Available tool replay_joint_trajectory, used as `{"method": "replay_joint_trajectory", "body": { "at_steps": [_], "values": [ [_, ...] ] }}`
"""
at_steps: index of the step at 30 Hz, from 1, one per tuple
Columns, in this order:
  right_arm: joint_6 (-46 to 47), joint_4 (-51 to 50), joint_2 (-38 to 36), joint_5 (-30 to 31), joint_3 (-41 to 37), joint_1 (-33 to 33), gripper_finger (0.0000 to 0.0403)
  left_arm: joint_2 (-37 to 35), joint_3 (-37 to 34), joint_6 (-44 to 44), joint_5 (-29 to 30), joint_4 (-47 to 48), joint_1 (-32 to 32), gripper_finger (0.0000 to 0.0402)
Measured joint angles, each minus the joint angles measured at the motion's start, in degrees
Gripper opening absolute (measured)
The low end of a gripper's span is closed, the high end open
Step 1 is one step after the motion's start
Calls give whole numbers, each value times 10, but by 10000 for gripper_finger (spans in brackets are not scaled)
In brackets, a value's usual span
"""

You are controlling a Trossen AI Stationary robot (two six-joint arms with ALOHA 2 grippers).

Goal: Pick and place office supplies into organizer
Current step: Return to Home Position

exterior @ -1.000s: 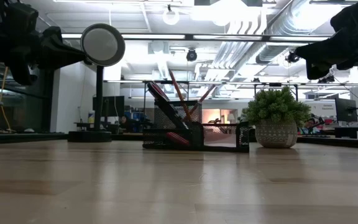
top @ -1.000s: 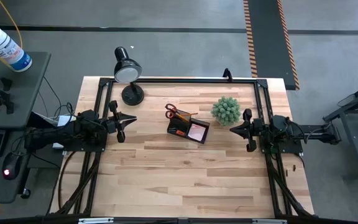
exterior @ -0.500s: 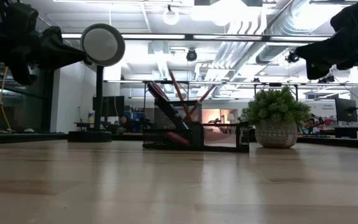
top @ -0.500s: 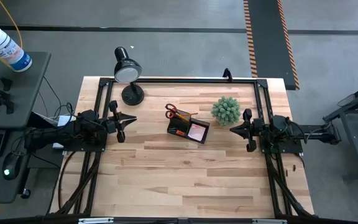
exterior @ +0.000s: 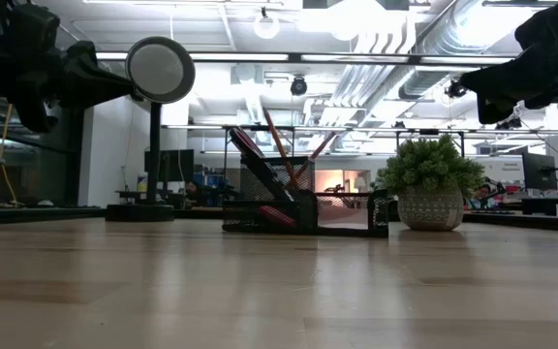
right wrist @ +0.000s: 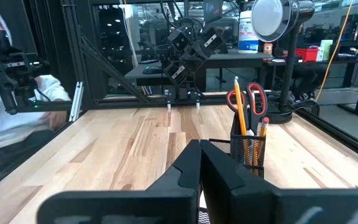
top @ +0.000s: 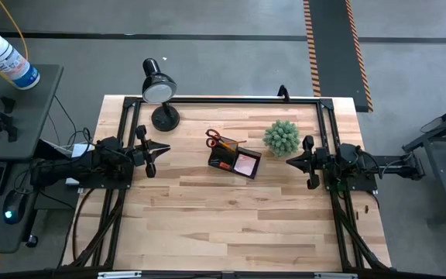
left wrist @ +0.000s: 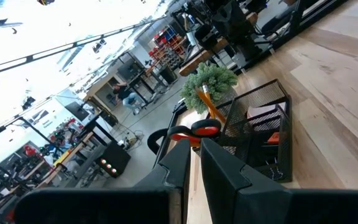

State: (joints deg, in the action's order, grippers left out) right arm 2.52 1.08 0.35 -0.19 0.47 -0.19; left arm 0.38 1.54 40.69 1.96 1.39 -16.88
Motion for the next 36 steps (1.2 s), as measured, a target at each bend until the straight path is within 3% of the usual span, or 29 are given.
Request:
{"method": "replay_joint_trajectory", "body": {
  "at_steps": [36],
  "values": [
    [0, 0, 0, 0, 0, 0, 1, 0, 0, 0, 0, 0, 0, 28]
  ]
}}
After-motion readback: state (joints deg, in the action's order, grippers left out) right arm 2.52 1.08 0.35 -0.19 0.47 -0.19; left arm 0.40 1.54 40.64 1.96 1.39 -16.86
